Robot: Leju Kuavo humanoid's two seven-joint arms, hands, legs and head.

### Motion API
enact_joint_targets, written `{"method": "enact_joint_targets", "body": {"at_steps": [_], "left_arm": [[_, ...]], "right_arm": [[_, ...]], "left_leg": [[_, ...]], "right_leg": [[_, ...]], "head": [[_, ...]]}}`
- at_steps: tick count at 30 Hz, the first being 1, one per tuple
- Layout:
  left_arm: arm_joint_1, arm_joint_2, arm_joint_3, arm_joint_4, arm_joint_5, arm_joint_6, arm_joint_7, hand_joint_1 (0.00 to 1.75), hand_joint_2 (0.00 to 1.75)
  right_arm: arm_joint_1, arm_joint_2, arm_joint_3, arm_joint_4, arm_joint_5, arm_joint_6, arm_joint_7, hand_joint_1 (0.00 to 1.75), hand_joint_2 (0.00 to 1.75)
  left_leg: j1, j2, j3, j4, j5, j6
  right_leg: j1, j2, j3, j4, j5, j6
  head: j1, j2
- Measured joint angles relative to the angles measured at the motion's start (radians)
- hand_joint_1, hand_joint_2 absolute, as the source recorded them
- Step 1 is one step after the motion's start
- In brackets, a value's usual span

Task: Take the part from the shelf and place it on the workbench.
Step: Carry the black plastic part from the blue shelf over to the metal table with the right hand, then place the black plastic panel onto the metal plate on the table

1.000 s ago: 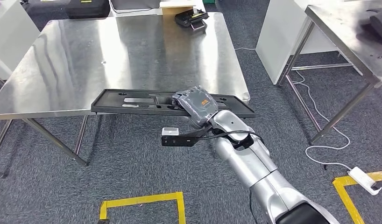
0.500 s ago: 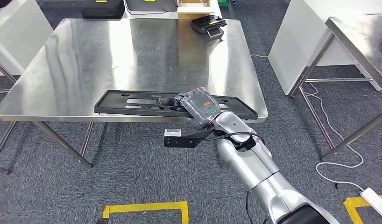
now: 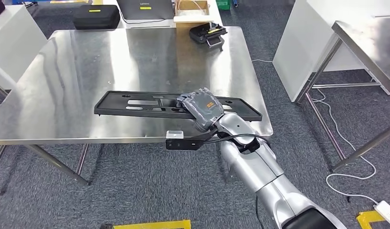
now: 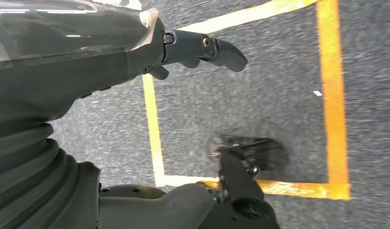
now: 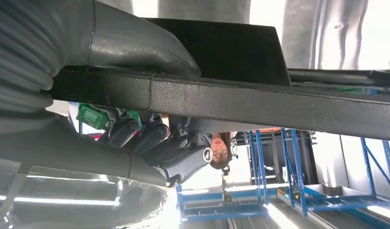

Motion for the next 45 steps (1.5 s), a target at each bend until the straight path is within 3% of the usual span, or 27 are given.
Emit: {"method": "enact_joint_targets", "body": {"at_steps": [1, 3, 5, 7, 9, 10, 11, 12, 14, 16, 17, 19, 21, 22, 24, 25, 26, 27, 29, 31, 34, 36, 39, 45], "left_arm": [[0.0, 0.0, 0.0, 0.0, 0.0, 0.0, 0.0, 0.0, 1.75], [-0.001, -0.002, 0.0, 0.0, 0.0, 0.0, 0.0, 0.0, 1.75], [-0.001, -0.003, 0.0, 0.0, 0.0, 0.0, 0.0, 0.0, 1.75], [-0.003, -0.003, 0.0, 0.0, 0.0, 0.0, -0.001, 0.0, 1.75], [-0.003, -0.002, 0.001, 0.0, 0.0, 0.0, -0.001, 0.0, 1.75], [-0.002, -0.002, 0.001, 0.0, 0.0, 0.0, -0.001, 0.0, 1.75], [-0.001, -0.002, 0.001, 0.0, 0.0, 0.0, -0.001, 0.0, 1.75], [-0.001, -0.002, 0.001, 0.0, 0.0, 0.0, -0.001, 0.0, 1.75], [-0.001, -0.005, 0.0, 0.0, 0.0, 0.0, -0.001, 0.0, 1.75], [-0.002, -0.008, 0.001, 0.0, 0.0, 0.0, -0.001, 0.0, 1.75], [-0.003, -0.008, 0.001, 0.0, 0.0, 0.003, -0.004, 0.0, 1.75], [-0.003, -0.008, 0.003, -0.001, 0.0, 0.053, -0.059, 0.0, 1.75], [-0.002, -0.017, 0.013, -0.002, 0.0, 0.187, -0.223, 0.0, 1.75], [-0.003, -0.023, 0.02, -0.002, 0.0, 0.255, -0.317, 0.0, 1.75], [-0.004, -0.031, 0.029, -0.002, 0.0, 0.329, -0.433, 0.0, 1.75], [-0.003, -0.033, 0.032, -0.002, 0.001, 0.338, -0.449, 0.0, 1.75], [-0.001, -0.034, 0.036, -0.002, 0.003, 0.339, -0.453, 0.0, 1.75], [0.0, -0.035, 0.04, -0.002, 0.005, 0.334, -0.453, 0.0, 1.75], [0.0, -0.04, 0.047, -0.001, 0.009, 0.319, -0.451, 0.0, 0.87], [-0.001, -0.05, 0.049, -0.001, 0.009, 0.31, -0.448, 0.0, 0.0], [-0.001, -0.054, 0.049, 0.0, 0.009, 0.309, -0.448, 0.0, 0.0], [-0.002, -0.052, 0.05, 0.0, 0.009, 0.311, -0.448, 0.0, 0.0], [-0.001, -0.055, 0.057, 0.0, 0.0, 0.323, -0.438, 0.0, 0.0], [-0.001, -0.057, 0.064, 0.0, -0.003, 0.326, -0.432, 0.0, 0.0]], "right_arm": [[-0.001, 0.0, 0.0, 0.0, 0.0, 0.0, 0.0, 1.75, 1.75], [-0.002, 0.001, 0.0, 0.0, 0.0, 0.0, 0.0, 1.75, 1.75], [-0.003, 0.001, -0.001, -0.002, 0.0, -0.001, 0.0, 1.75, 1.75], [-0.004, 0.0, -0.001, -0.002, 0.0, -0.001, 0.0, 1.75, 1.75], [0.0, -0.003, -0.001, -0.001, 0.0, -0.001, 0.0, 1.75, 1.75], [0.002, -0.004, -0.001, -0.001, 0.0, -0.001, 0.0, 1.75, 1.75], [0.004, -0.006, -0.001, 0.0, 0.0, -0.001, 0.0, 1.75, 1.75], [0.004, -0.007, -0.001, 0.0, 0.0, -0.001, 0.0, 1.75, 1.75], [0.004, -0.008, -0.001, 0.0, 0.0, -0.001, 0.0, 1.75, 1.75], [0.002, -0.009, -0.001, 0.001, 0.0, -0.001, 0.0, 1.75, 1.75], [0.001, -0.009, -0.001, 0.001, 0.0, -0.002, -0.001, 1.75, 1.75], [-0.003, -0.009, 0.0, 0.003, -0.007, -0.009, -0.011, 1.75, 1.75], [-0.013, -0.006, 0.001, 0.018, -0.02, -0.028, -0.036, 1.75, 1.75], [-0.019, -0.003, 0.002, 0.029, -0.025, -0.037, -0.047, 1.75, 1.75], [-0.028, 0.003, 0.004, 0.05, -0.032, -0.049, -0.058, 0.87, 0.87], [-0.029, 0.005, 0.005, 0.06, -0.033, -0.052, -0.06, 0.44, 0.44], [-0.03, 0.007, 0.006, 0.07, -0.035, -0.056, -0.061, 0.0, 0.0], [-0.031, 0.009, 0.006, 0.079, -0.037, -0.061, -0.064, 0.0, 0.0], [-0.037, 0.012, 0.008, 0.095, -0.041, -0.067, -0.067, 0.0, 0.0], [-0.043, 0.017, 0.009, 0.104, -0.042, -0.069, -0.069, 0.0, 0.0], [-0.046, 0.019, 0.01, 0.107, -0.042, -0.069, -0.069, 0.0, 0.0], [-0.048, 0.019, 0.01, 0.109, -0.044, -0.07, -0.069, 0.0, 0.0], [-0.058, 0.02, 0.014, 0.124, -0.053, -0.074, -0.07, 0.0, 0.0], [-0.078, 0.021, 0.016, 0.14, -0.056, -0.075, -0.071, 0.0, 0.0]], "left_leg": [[-0.001, 0.003, 0.008, -0.032, 0.024, 0.006], [-0.005, 0.002, 0.019, -0.044, 0.024, 0.025], [-0.008, -0.004, 0.039, -0.05, 0.019, 0.043], [-0.011, -0.008, 0.056, -0.053, 0.009, 0.057], [-0.016, -0.013, 0.07, -0.053, -0.007, 0.066], [-0.02, -0.016, 0.08, -0.053, -0.016, 0.068], [-0.024, -0.02, 0.093, -0.053, -0.026, 0.071], [-0.029, -0.023, 0.107, -0.053, -0.036, 0.072], [-0.037, -0.028, 0.135, -0.054, -0.055, 0.074], [-0.044, -0.033, 0.154, -0.055, -0.073, 0.07], [-0.045, -0.034, 0.158, -0.051, -0.078, 0.067], [-0.046, -0.034, 0.164, -0.039, -0.087, 0.059], [-0.041, -0.029, 0.151, 0.0, -0.098, 0.051], [-0.036, -0.027, 0.129, 0.037, -0.111, 0.044], [-0.024, -0.025, 0.064, 0.128, -0.146, 0.029], [-0.017, -0.024, 0.036, 0.157, -0.158, 0.02], [-0.009, -0.023, 0.021, 0.158, -0.152, 0.012], [-0.001, -0.021, 0.025, 0.123, -0.122, 0.002], [0.007, -0.021, 0.051, 0.038, -0.06, -0.017], [0.004, -0.025, 0.057, 0.007, -0.044, -0.028], [0.001, -0.026, 0.05, 0.004, -0.052, -0.03], [-0.001, -0.026, 0.048, 0.001, -0.061, -0.018], [-0.005, -0.032, 0.054, 0.0, -0.049, 0.017], [-0.012, -0.035, 0.058, -0.001, -0.048, 0.029]], "right_leg": [[0.003, 0.0, 0.006, -0.004, -0.008, 0.007], [0.009, -0.001, 0.023, -0.009, -0.015, 0.023], [0.01, -0.001, 0.012, 0.031, -0.014, 0.034], [0.008, -0.001, -0.061, 0.147, -0.028, 0.032], [0.009, -0.001, -0.157, 0.274, -0.076, 0.017], [0.01, -0.001, -0.191, 0.302, -0.098, 0.012], [0.012, -0.001, -0.209, 0.296, -0.104, 0.012], [0.016, -0.001, -0.209, 0.257, -0.088, 0.016], [0.029, 0.0, -0.18, 0.121, 0.002, 0.019], [0.042, 0.006, -0.151, 0.027, 0.073, 0.004], [0.044, 0.009, -0.143, 0.007, 0.093, -0.006], [0.034, 0.01, -0.122, -0.002, 0.109, -0.019], [0.023, 0.008, -0.108, -0.006, 0.115, -0.027], [0.021, 0.008, -0.104, -0.006, 0.113, -0.031], [0.021, 0.008, -0.102, -0.004, 0.106, -0.036], [0.02, 0.008, -0.102, -0.002, 0.102, -0.034], [0.017, 0.009, -0.101, 0.002, 0.097, -0.031], [0.012, 0.01, -0.101, 0.009, 0.09, -0.024], [0.001, 0.011, -0.098, 0.023, 0.075, -0.007], [-0.003, 0.011, -0.096, 0.029, 0.068, 0.005], [-0.002, 0.01, -0.097, 0.03, 0.067, 0.009], [0.0, 0.011, -0.101, 0.033, 0.067, 0.011], [0.009, 0.012, -0.102, 0.027, 0.064, 0.018], [0.012, 0.011, -0.096, 0.014, 0.064, 0.021]], "head": [[0.0, 0.0], [0.002, 0.0], [0.007, 0.0], [0.01, 0.0], [0.01, 0.0], [0.01, 0.0], [0.011, 0.0], [0.011, 0.0], [0.011, 0.0], [0.009, 0.0], [0.008, 0.0], [0.009, 0.0], [0.009, 0.0], [0.008, 0.0], [0.007, 0.0], [0.006, 0.0], [0.006, 0.0], [0.006, 0.0], [0.006, 0.0], [0.002, 0.0], [-0.004, 0.0], [-0.009, 0.0], [0.001, 0.0], [0.006, 0.0]]}}
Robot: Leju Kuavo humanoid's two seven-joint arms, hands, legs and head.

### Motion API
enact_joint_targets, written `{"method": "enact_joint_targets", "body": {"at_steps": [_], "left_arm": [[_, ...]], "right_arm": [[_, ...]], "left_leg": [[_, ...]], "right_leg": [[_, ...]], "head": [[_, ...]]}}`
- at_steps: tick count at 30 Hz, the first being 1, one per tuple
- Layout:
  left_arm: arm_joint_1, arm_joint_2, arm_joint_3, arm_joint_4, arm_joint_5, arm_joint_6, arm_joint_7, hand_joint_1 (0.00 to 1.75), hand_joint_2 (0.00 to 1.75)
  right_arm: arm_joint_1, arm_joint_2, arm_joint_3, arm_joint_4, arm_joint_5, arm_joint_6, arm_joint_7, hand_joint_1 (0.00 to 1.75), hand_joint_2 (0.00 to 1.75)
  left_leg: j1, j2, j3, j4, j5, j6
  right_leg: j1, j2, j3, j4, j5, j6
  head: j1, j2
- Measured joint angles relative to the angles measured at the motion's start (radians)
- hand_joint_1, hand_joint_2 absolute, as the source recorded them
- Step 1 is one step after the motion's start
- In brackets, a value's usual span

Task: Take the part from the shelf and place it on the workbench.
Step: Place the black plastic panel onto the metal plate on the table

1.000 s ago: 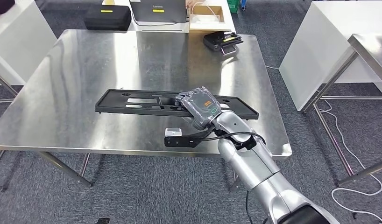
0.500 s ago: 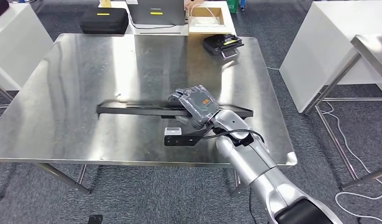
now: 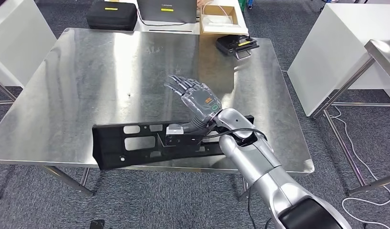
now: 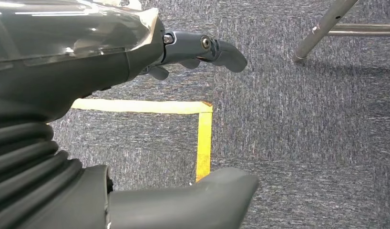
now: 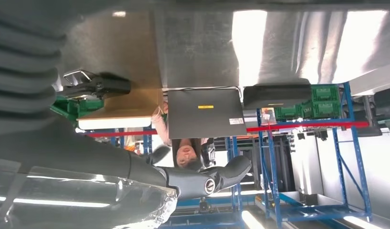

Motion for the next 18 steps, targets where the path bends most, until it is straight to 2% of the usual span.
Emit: {"method": "enact_joint_targets", "body": {"at_steps": [9, 18], "left_arm": [[0.0, 0.0, 0.008, 0.0, 0.004, -0.002, 0.009, 0.0, 0.0], [0.0, 0.0, 0.01, 0.0, 0.011, -0.009, 0.014, 0.0, 0.0]], "right_arm": [[-0.008, 0.0, 0.0, 0.005, -0.002, 0.0, 0.0, 0.0, 0.0], [-0.008, 0.0, 0.005, 0.01, -0.002, 0.0, -0.005, 0.0, 0.0]], "left_leg": [[-0.003, 0.0, 0.005, -0.002, -0.003, 0.004], [0.0, 0.001, 0.011, -0.009, -0.003, 0.004]], "right_leg": [[0.002, 0.0, -0.002, -0.001, 0.001, 0.012], [0.002, 0.0, -0.001, -0.001, 0.001, 0.012]], "head": [[0.0, 0.0], [-0.001, 0.0]]}}
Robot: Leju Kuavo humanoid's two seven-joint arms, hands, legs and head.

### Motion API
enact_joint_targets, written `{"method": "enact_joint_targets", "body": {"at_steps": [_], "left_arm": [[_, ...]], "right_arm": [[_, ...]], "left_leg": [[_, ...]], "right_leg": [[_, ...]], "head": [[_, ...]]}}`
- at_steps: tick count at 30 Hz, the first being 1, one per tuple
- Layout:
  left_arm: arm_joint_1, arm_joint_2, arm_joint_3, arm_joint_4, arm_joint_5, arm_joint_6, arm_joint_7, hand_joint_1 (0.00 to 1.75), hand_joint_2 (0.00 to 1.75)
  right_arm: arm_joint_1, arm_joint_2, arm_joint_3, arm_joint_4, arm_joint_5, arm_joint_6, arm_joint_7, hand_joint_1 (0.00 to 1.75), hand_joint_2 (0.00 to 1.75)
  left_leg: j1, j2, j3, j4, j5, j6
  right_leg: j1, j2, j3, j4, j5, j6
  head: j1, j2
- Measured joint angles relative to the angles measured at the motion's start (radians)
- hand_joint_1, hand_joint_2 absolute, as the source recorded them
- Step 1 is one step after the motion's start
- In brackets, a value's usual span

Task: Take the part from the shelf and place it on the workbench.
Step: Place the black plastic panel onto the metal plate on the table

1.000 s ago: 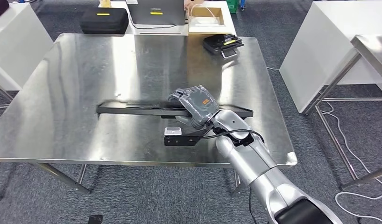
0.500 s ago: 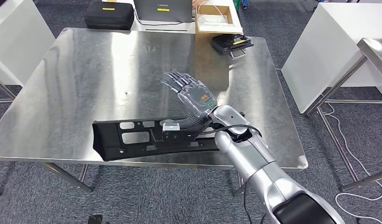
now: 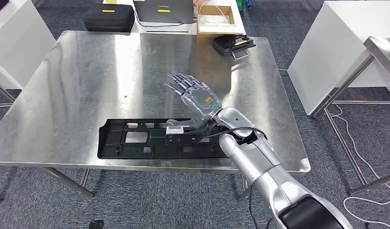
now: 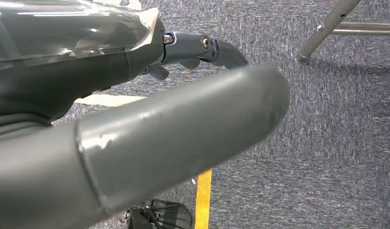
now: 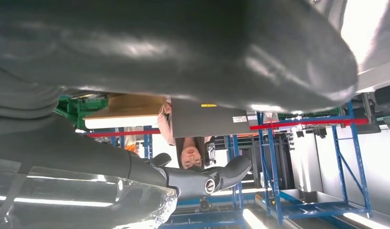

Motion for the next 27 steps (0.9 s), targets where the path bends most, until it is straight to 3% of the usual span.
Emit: {"method": "enact_joint_targets", "body": {"at_steps": [12, 21, 27], "left_arm": [[0.0, 0.0, 0.004, 0.0, 0.001, -0.012, -0.002, 0.0, 0.0], [0.0, 0.0, 0.009, 0.0, -0.01, -0.05, 0.016, 0.0, 0.0], [-0.002, 0.003, 0.015, 0.0, -0.015, -0.074, 0.063, 0.0, 0.0]], "right_arm": [[0.0, 0.0, 0.014, 0.0, 0.005, -0.003, 0.007, 0.0, 0.0], [-0.006, 0.002, -0.006, -0.032, -0.006, -0.018, 0.071, 0.0, 0.0], [-0.05, 0.062, 0.037, -0.072, 0.03, 0.067, 0.077, 0.0, 0.0]], "left_leg": [[0.001, 0.001, 0.003, -0.004, 0.0, 0.0], [0.001, 0.001, 0.003, -0.005, 0.0, 0.0], [0.001, 0.004, 0.003, -0.005, 0.0, 0.0]], "right_leg": [[0.003, 0.0, 0.0, 0.0, 0.0, -0.001], [0.003, 0.001, 0.001, 0.0, 0.0, -0.001], [0.004, 0.002, 0.001, 0.0, -0.001, -0.001]], "head": [[0.0, 0.0], [0.0, 0.0], [0.0, 0.0]]}}
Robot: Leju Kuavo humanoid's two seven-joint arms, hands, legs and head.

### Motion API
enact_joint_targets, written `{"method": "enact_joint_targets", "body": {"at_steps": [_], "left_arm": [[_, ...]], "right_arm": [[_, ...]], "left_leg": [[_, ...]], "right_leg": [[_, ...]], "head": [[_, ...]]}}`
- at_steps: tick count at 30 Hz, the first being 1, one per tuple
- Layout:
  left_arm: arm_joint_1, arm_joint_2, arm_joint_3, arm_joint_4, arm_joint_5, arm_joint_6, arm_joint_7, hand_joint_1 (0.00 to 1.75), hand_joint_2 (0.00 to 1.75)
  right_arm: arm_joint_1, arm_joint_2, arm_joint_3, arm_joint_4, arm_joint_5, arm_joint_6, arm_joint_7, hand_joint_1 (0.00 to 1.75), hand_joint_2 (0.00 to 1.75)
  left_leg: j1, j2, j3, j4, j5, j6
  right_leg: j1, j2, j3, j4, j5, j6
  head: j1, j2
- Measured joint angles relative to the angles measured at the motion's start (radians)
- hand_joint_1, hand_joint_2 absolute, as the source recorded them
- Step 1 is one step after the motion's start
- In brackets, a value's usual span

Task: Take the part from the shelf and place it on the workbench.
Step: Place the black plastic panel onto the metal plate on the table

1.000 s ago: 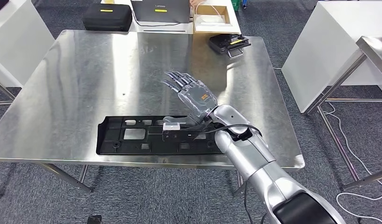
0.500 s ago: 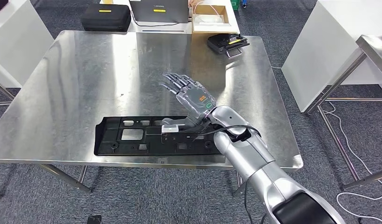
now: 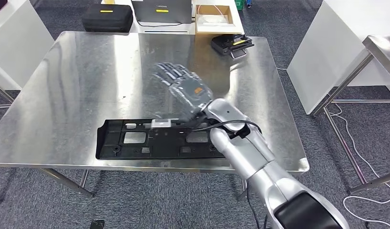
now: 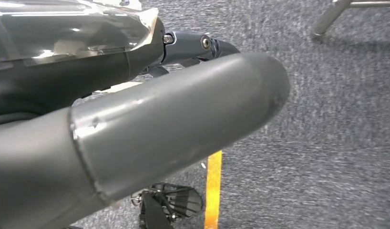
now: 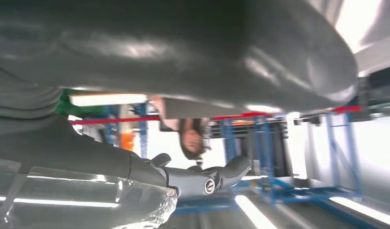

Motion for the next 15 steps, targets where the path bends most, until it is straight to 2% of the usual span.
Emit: {"method": "enact_joint_targets", "body": {"at_steps": [6, 15], "left_arm": [[-0.002, 0.0, 0.008, 0.0, 0.004, 0.003, 0.04, 0.0, 0.0], [-0.002, 0.0, 0.014, 0.0, 0.004, 0.009, 0.051, 0.0, 0.0]], "right_arm": [[-0.038, 0.088, 0.077, 0.003, 0.004, 0.022, -0.008, 0.0, 0.0], [-0.06, 0.115, 0.122, 0.013, -0.014, 0.02, -0.013, 0.0, 0.0]], "left_leg": [[0.002, 0.0, 0.001, 0.0, 0.0, 0.0], [0.002, 0.0, 0.001, 0.0, 0.0, 0.0]], "right_leg": [[0.001, 0.0, 0.0, 0.0, -0.002, -0.002], [0.001, 0.0, 0.0, 0.0, -0.001, -0.002]], "head": [[0.0, 0.0], [0.0, 0.0]]}}
